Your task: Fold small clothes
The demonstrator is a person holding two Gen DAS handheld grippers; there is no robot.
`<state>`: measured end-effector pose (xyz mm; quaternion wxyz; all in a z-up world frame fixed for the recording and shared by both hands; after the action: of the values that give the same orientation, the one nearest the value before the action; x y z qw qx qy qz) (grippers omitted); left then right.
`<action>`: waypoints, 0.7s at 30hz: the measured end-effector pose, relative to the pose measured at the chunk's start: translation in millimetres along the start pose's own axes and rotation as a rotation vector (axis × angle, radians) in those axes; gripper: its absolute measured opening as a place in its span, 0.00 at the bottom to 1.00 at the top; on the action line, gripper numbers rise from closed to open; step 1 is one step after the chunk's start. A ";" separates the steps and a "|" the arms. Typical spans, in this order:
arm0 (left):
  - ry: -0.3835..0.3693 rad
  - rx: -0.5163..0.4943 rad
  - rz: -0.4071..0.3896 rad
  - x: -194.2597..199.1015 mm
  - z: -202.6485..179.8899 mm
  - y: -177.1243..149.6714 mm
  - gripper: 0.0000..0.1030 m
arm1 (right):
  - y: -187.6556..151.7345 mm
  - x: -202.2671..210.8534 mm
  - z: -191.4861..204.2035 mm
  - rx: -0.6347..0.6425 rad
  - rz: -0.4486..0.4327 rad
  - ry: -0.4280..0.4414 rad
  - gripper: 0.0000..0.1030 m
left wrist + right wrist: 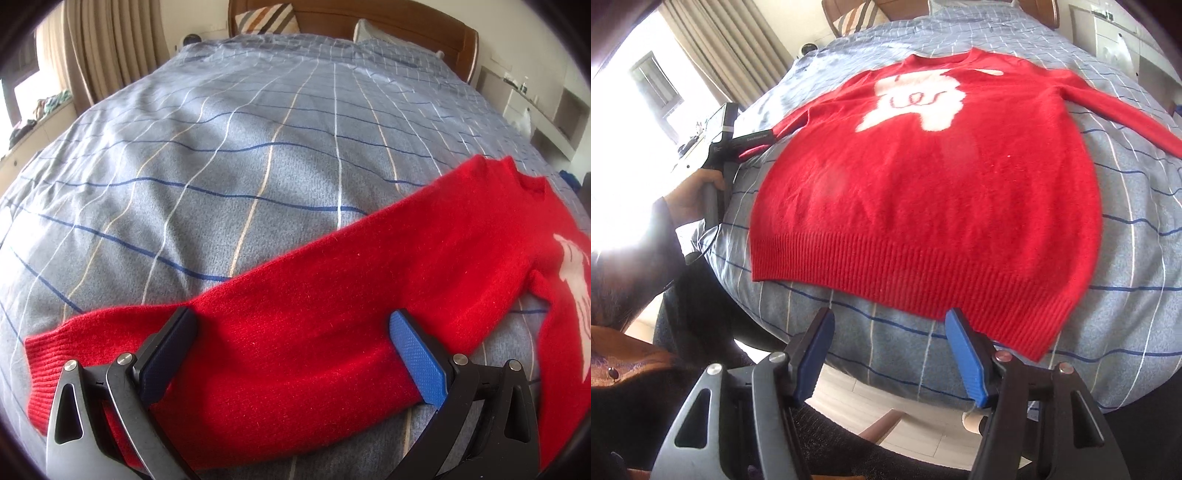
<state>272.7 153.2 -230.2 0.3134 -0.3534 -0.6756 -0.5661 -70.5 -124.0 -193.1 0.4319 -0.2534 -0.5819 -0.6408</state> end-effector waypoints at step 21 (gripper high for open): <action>-0.100 0.330 0.175 58.0 145.1 -10.9 0.35 | 26.3 14.7 1.5 0.020 -0.078 0.010 0.61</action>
<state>228.1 302.2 -211.9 0.3810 -0.3823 -0.7407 -0.4000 -55.8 -125.1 -166.8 0.4122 -0.2229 -0.5954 -0.6526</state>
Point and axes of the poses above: each gripper's, at about its wrist camera, not at the fingertips, and x roughly against the way its jaws point, z to its left, y to its top, the point moved 10 cm from there along -x, roughly the way its jaws point, and after that the axes turned 12 degrees about x, right-handed, at the moved point
